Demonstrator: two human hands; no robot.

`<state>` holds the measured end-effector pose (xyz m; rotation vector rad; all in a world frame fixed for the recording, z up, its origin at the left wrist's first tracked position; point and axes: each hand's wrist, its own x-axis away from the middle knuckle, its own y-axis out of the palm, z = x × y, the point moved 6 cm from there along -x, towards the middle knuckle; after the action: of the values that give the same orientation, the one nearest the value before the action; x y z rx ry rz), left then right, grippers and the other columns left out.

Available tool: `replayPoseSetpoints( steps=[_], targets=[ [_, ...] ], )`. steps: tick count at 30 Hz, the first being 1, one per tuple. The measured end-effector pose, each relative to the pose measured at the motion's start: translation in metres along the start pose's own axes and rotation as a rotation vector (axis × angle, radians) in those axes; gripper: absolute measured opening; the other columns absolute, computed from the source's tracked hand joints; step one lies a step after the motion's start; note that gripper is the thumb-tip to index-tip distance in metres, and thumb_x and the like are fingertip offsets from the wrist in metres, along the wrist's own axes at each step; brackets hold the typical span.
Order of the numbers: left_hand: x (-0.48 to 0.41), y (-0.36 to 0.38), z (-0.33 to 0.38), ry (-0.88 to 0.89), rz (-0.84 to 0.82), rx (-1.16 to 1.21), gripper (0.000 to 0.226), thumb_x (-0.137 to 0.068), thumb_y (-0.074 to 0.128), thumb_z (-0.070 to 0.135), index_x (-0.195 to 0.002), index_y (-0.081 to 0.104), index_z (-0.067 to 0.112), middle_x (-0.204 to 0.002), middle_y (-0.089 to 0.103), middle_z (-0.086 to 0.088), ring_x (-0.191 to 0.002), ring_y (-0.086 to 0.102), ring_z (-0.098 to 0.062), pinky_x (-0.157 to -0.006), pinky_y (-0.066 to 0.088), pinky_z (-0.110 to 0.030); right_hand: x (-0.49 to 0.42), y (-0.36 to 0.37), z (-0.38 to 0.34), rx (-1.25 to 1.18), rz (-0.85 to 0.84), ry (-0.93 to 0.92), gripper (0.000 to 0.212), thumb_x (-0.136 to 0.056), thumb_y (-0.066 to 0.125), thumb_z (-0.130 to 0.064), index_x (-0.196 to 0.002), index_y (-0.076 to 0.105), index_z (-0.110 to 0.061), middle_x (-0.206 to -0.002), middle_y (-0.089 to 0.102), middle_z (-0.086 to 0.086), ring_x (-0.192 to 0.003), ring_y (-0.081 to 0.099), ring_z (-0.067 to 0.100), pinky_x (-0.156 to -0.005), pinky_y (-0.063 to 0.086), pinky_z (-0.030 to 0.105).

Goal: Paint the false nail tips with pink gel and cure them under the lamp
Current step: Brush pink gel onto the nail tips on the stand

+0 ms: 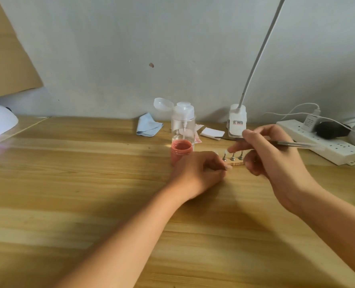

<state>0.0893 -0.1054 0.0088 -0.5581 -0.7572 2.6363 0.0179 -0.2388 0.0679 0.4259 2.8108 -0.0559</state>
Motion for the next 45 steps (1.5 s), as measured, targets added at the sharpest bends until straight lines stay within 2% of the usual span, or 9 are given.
replayPoseSetpoints(
  steps=[8,14,22,26,30,33,35,38,45],
  targets=[
    [0.006,-0.005,0.006,-0.013,-0.001,-0.051,0.027,-0.081,0.071,0.036,-0.066,0.062,0.057,-0.085,0.068,0.036,-0.089,0.063,0.013,-0.081,0.046,-0.018,-0.042,0.055,-0.004,0.366,-0.087,0.011,0.015,-0.084,0.062,-0.022,-0.071,0.055,-0.018,-0.053,0.064,-0.006,-0.045,0.042,0.007,-0.046,0.035,0.026],
    [0.007,-0.004,0.005,-0.031,-0.008,-0.049,0.024,-0.081,0.070,0.038,-0.063,0.062,0.052,-0.083,0.069,0.034,-0.091,0.063,0.011,-0.094,0.049,-0.027,-0.055,0.069,0.013,0.517,-0.105,0.045,0.016,-0.081,0.063,-0.023,-0.067,0.057,-0.021,-0.046,0.060,-0.011,-0.036,0.043,-0.002,-0.042,0.034,0.019],
    [0.007,-0.005,0.005,-0.024,-0.006,-0.046,0.026,-0.082,0.069,0.036,-0.064,0.061,0.053,-0.077,0.066,0.034,-0.089,0.064,0.009,-0.093,0.052,-0.031,-0.058,0.078,0.012,0.648,-0.135,0.039,0.020,-0.081,0.071,-0.032,-0.067,0.060,-0.022,-0.043,0.056,-0.012,-0.038,0.048,-0.006,-0.033,0.028,0.009],
    [0.007,-0.004,0.003,-0.020,-0.002,-0.031,0.029,-0.085,0.068,0.031,-0.067,0.062,0.053,-0.080,0.067,0.036,-0.082,0.062,0.014,-0.084,0.053,-0.027,-0.052,0.071,0.002,0.540,-0.060,0.018,0.016,-0.084,0.065,-0.026,-0.071,0.057,-0.020,-0.045,0.057,-0.009,-0.037,0.046,-0.003,-0.042,0.033,0.015],
    [0.003,-0.001,-0.004,-0.021,0.004,0.040,0.027,-0.088,0.067,0.021,-0.070,0.065,0.042,-0.080,0.070,0.029,-0.061,0.057,0.014,-0.068,0.043,-0.016,-0.032,0.042,-0.003,0.133,0.000,0.070,0.011,-0.093,0.058,-0.021,-0.092,0.056,-0.010,-0.061,0.069,-0.002,-0.044,0.049,0.006,-0.043,0.037,0.020],
    [0.003,-0.002,-0.005,0.005,0.026,0.089,0.021,-0.087,0.070,0.017,-0.077,0.066,0.035,-0.082,0.072,0.020,-0.069,0.059,0.012,-0.072,0.043,-0.017,-0.010,0.015,0.008,-0.049,0.000,0.168,0.018,-0.097,0.057,-0.026,-0.104,0.060,-0.010,-0.082,0.077,0.003,-0.058,0.061,0.009,-0.048,0.045,0.019],
    [0.002,-0.001,-0.005,0.008,0.026,0.105,0.022,-0.086,0.070,0.016,-0.077,0.066,0.035,-0.086,0.073,0.017,-0.084,0.065,0.002,-0.086,0.050,-0.027,0.001,-0.001,0.020,-0.089,-0.005,0.220,0.021,-0.094,0.062,-0.031,-0.101,0.066,-0.011,-0.087,0.077,0.001,-0.063,0.062,0.009,-0.054,0.044,0.021],
    [0.000,0.001,-0.006,-0.005,0.017,0.133,0.028,-0.085,0.071,0.009,-0.076,0.065,0.034,-0.090,0.074,0.013,-0.097,0.069,-0.010,-0.100,0.050,-0.041,0.010,-0.015,0.032,-0.180,0.028,0.274,0.016,-0.089,0.068,-0.027,-0.089,0.061,-0.013,-0.070,0.063,0.001,-0.054,0.048,0.008,-0.049,0.037,0.019],
    [0.002,0.000,0.000,0.005,0.007,0.131,0.025,-0.084,0.076,0.011,-0.079,0.066,0.033,-0.093,0.076,0.007,-0.095,0.069,-0.008,-0.102,0.049,-0.041,0.013,-0.012,0.033,-0.089,0.019,0.130,0.024,-0.092,0.063,-0.009,-0.073,0.048,-0.009,-0.052,0.056,0.006,-0.045,0.044,0.014,-0.042,0.036,0.020]
  ],
)
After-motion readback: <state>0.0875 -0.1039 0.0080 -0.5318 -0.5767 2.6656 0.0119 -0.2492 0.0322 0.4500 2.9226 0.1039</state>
